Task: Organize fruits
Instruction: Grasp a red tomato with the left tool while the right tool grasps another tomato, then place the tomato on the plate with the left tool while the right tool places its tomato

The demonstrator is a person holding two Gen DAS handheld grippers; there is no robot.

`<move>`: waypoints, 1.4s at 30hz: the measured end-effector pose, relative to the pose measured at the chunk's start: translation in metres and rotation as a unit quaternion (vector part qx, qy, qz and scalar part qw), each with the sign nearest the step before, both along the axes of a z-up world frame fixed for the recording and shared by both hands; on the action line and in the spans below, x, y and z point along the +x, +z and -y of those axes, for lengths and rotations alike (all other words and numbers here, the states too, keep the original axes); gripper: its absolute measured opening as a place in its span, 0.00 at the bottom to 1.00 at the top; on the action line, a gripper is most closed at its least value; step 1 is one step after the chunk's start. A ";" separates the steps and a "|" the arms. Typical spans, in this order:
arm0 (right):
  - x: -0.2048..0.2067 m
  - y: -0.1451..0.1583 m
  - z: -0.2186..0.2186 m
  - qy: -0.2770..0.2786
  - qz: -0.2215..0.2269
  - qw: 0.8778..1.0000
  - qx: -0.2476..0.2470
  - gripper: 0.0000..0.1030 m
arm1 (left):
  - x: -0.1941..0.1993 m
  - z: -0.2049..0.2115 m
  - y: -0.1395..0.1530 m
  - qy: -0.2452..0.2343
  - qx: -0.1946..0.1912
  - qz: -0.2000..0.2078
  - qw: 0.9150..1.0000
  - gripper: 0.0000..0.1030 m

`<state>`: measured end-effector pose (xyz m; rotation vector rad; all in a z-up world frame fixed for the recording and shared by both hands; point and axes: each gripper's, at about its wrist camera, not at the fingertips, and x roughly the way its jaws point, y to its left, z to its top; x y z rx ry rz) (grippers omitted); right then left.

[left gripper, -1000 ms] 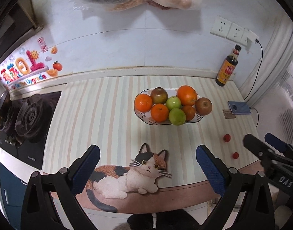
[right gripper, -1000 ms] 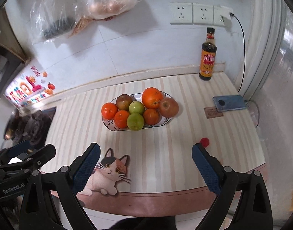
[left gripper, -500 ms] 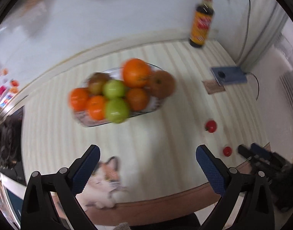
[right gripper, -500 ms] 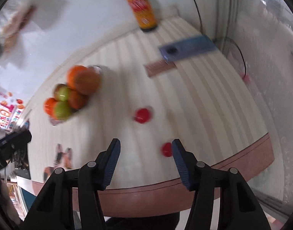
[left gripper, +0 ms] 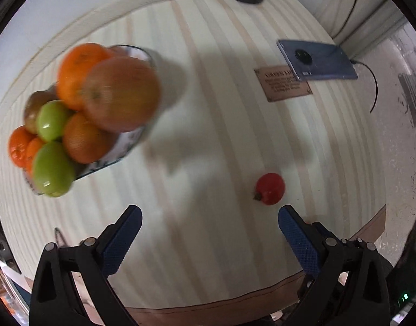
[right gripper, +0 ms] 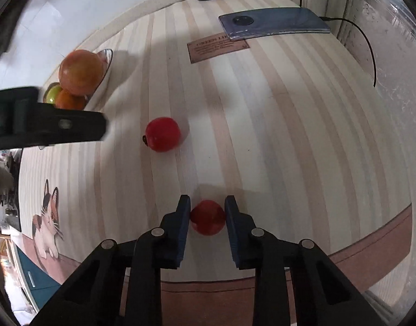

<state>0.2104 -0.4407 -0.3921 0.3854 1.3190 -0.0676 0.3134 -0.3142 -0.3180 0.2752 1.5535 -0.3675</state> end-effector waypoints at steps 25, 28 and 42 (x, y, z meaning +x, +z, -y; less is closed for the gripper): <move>0.000 0.030 0.043 -0.034 0.027 0.999 0.018 0.28 | -0.005 0.043 -0.015 -0.042 -0.041 -0.016 0.998 0.27; 0.004 0.042 0.039 -0.029 0.038 0.999 0.025 0.28 | -0.002 0.017 0.009 -0.019 -0.065 -0.010 0.998 0.27; 0.113 0.107 -0.083 0.101 0.112 0.980 0.128 0.27 | 0.048 -0.172 0.115 0.130 -0.114 0.050 0.984 0.28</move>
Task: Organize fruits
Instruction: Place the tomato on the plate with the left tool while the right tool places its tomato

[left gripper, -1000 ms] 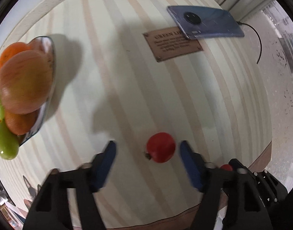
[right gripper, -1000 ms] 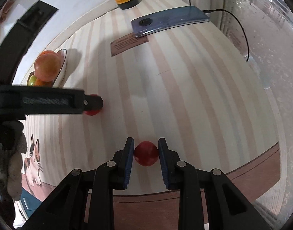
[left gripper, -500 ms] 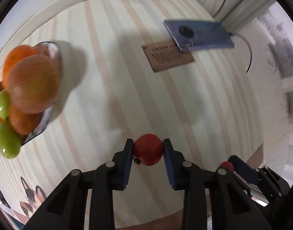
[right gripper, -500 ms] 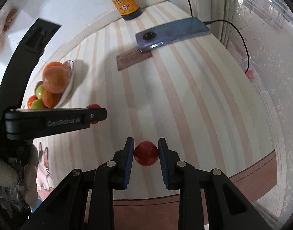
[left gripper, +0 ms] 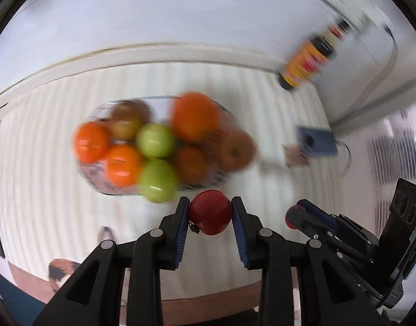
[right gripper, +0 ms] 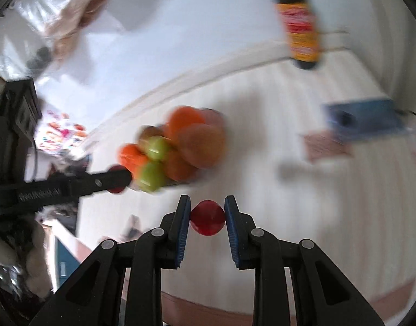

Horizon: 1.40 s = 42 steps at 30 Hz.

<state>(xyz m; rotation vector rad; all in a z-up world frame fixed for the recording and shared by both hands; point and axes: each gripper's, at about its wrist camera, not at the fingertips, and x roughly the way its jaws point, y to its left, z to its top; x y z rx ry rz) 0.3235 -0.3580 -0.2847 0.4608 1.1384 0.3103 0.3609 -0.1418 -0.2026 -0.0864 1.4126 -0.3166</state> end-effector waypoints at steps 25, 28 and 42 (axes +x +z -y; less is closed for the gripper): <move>0.124 -0.058 -0.104 0.037 -0.095 0.995 -0.020 0.49 | 0.097 -0.068 -0.106 0.089 -0.033 -0.151 0.984 0.28; 0.123 -0.051 -0.098 0.023 -0.088 0.996 -0.020 0.69 | 0.098 -0.067 -0.101 0.085 -0.028 -0.145 0.985 0.36; 0.077 0.011 -0.089 -0.006 -0.045 0.982 -0.182 0.94 | 0.054 -0.096 -0.045 0.084 0.037 -0.039 0.995 0.92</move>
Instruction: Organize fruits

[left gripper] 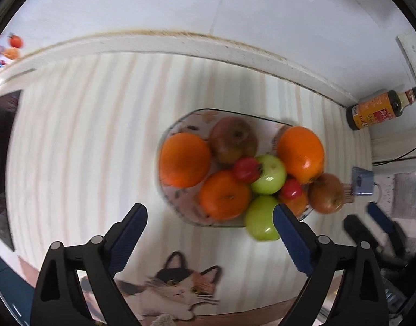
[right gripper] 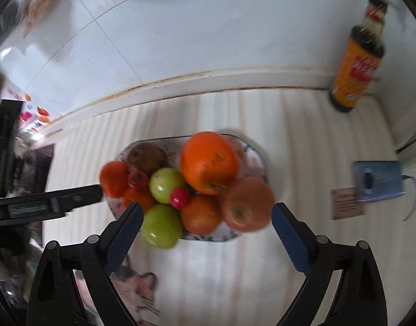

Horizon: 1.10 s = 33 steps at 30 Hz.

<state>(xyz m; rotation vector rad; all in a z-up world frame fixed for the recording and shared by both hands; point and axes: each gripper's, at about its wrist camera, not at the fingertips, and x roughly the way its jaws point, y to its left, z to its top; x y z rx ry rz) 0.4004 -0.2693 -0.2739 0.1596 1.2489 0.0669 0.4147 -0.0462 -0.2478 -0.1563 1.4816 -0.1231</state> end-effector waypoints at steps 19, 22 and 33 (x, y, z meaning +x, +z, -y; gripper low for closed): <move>-0.125 0.096 -0.022 -0.062 0.086 0.993 -0.050 0.95 | -0.123 -0.017 0.109 -0.031 0.082 0.177 0.980 0.92; -0.151 0.122 -0.025 -0.067 0.110 0.990 -0.056 0.95 | -0.146 -0.015 0.130 -0.040 0.080 0.202 0.975 0.92; -0.248 0.184 -0.026 -0.055 0.171 0.982 -0.051 0.95 | -0.238 -0.016 0.186 -0.021 0.072 0.265 0.961 0.92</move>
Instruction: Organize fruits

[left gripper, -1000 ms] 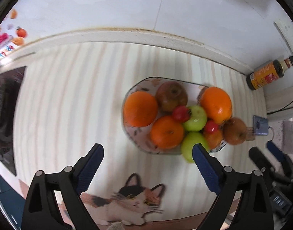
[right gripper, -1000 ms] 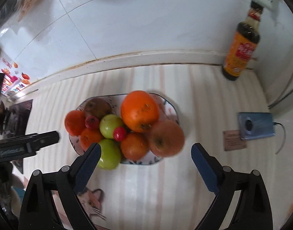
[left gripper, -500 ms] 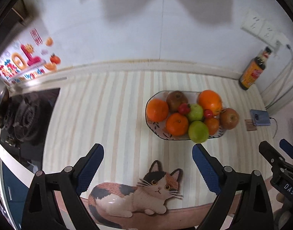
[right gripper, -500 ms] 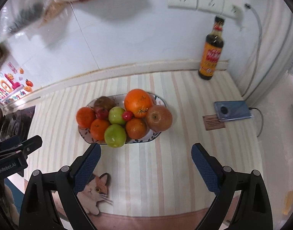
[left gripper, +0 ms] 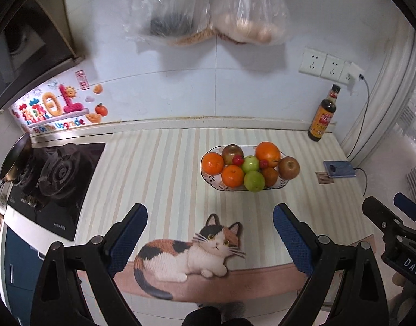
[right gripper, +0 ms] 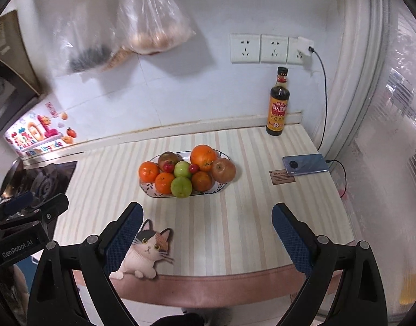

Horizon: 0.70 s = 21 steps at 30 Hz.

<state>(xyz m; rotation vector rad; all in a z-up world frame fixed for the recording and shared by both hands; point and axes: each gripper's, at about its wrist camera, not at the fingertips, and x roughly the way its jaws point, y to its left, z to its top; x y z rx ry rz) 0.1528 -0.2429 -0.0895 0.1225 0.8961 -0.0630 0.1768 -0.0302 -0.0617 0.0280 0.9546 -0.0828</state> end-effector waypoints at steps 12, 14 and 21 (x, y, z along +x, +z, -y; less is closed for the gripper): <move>-0.086 0.041 0.004 0.052 0.032 0.998 -0.002 0.95 | -0.089 0.002 0.034 0.034 0.004 0.034 0.999 0.92; -0.095 0.047 0.004 0.057 0.034 0.998 0.000 0.95 | -0.098 0.002 0.039 0.033 0.004 0.037 0.999 0.92; -0.125 0.062 0.005 0.049 0.044 0.998 -0.002 0.95 | -0.119 0.000 0.046 0.024 -0.002 0.041 0.999 0.92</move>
